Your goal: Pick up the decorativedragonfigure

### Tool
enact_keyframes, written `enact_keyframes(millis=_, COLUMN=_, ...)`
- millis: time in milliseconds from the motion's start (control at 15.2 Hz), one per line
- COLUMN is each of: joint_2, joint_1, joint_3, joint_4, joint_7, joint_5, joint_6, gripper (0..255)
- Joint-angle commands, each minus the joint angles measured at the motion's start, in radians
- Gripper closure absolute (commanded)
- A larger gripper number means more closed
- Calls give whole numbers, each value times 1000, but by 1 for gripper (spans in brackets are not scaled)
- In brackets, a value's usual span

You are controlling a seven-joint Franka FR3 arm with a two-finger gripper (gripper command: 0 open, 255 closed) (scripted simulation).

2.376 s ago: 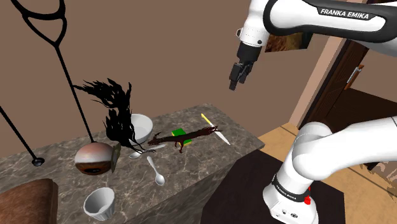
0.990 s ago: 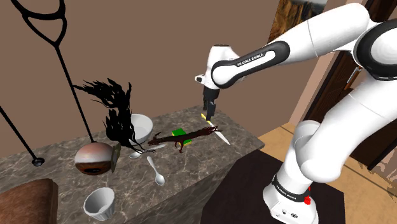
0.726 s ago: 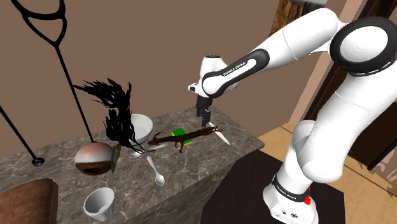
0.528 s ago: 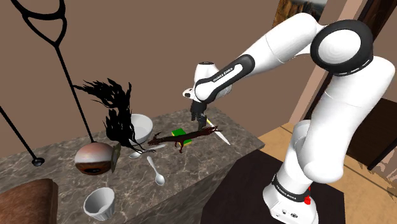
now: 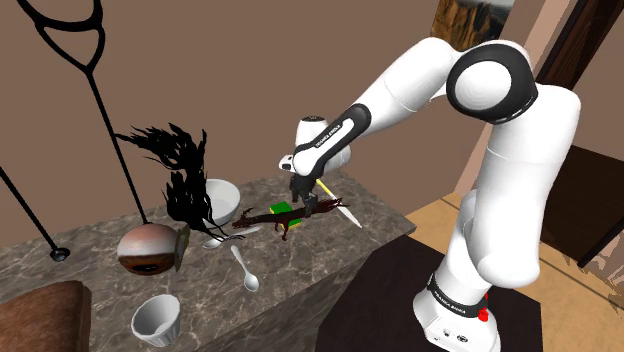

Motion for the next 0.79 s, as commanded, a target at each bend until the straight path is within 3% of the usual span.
enact_keyframes(millis=0, joint_2=28, joint_1=-3, joint_3=6, joint_4=2, joint_7=-14, joint_5=18, joint_6=25, gripper=0)
enact_keyframes(millis=198, joint_2=48, joint_1=-6, joint_3=11, joint_4=1, joint_7=-24, joint_5=32, joint_6=44, gripper=0)
enact_keyframes(millis=264, joint_2=46, joint_1=-6, joint_3=10, joint_4=1, joint_7=-24, joint_5=30, joint_6=42, gripper=255)
enact_keyframes(millis=726, joint_2=45, joint_1=-6, joint_3=10, joint_4=0, joint_7=-24, joint_5=30, joint_6=43, gripper=255)
